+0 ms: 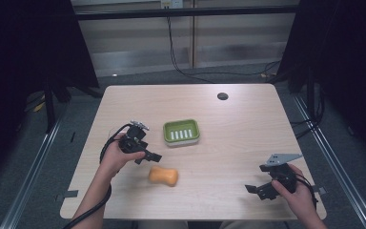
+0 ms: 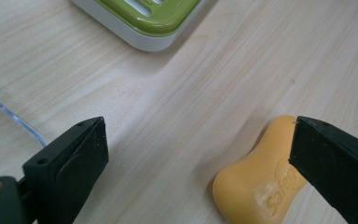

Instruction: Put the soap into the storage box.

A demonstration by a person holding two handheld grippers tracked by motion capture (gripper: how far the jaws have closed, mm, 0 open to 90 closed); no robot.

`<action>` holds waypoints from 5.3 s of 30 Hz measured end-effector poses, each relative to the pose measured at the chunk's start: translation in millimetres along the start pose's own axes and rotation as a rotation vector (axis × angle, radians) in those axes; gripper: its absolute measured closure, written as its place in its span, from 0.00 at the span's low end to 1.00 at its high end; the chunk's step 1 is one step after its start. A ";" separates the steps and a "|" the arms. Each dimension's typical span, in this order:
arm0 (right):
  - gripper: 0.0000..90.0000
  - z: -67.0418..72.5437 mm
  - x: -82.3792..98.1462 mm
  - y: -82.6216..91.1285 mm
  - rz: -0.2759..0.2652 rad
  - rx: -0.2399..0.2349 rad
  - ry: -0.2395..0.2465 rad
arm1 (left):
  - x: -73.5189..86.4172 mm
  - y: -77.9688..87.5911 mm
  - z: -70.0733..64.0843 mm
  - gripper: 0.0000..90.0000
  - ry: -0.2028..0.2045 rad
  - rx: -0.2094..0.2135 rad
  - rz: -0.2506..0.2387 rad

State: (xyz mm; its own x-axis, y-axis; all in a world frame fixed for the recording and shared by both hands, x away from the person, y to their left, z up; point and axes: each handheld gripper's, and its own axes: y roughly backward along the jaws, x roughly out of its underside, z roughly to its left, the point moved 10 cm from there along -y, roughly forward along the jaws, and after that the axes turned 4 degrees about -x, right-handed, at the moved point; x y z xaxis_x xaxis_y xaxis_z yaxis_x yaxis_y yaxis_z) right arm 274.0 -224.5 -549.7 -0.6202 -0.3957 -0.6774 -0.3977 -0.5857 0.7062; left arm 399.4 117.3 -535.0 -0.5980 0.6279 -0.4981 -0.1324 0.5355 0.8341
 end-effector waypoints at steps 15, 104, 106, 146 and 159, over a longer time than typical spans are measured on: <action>0.02 0.8 0.3 0.6 0.002 0.000 0.004 | -0.3 -3.6 -25.9 0.07 -0.152 -0.006 0.047; 0.02 -0.9 -1.2 2.2 -0.005 0.007 -0.001 | 2.8 -24.7 -55.1 0.55 -0.216 -0.025 0.250; 0.02 -0.7 -1.4 2.4 -0.008 0.002 -0.003 | 0.5 -24.1 -55.1 0.55 -0.199 -0.036 0.246; 0.02 -1.2 0.1 3.9 -0.003 0.009 -0.010 | -11.5 -48.0 -59.7 0.56 -0.158 -0.010 0.237; 0.02 -0.4 0.0 2.8 0.000 0.009 -0.009 | -9.7 -59.9 -63.7 0.55 -0.215 -0.146 0.268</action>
State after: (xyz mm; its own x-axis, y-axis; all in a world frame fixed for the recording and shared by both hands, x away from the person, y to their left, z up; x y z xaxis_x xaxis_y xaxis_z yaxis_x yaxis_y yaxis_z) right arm 273.2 -226.4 -547.8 -0.6258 -0.3894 -0.6759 -0.4037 -0.5797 0.7078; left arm 362.8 43.1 -565.1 -0.4494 0.8473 -0.2829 -0.1142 0.2596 0.9589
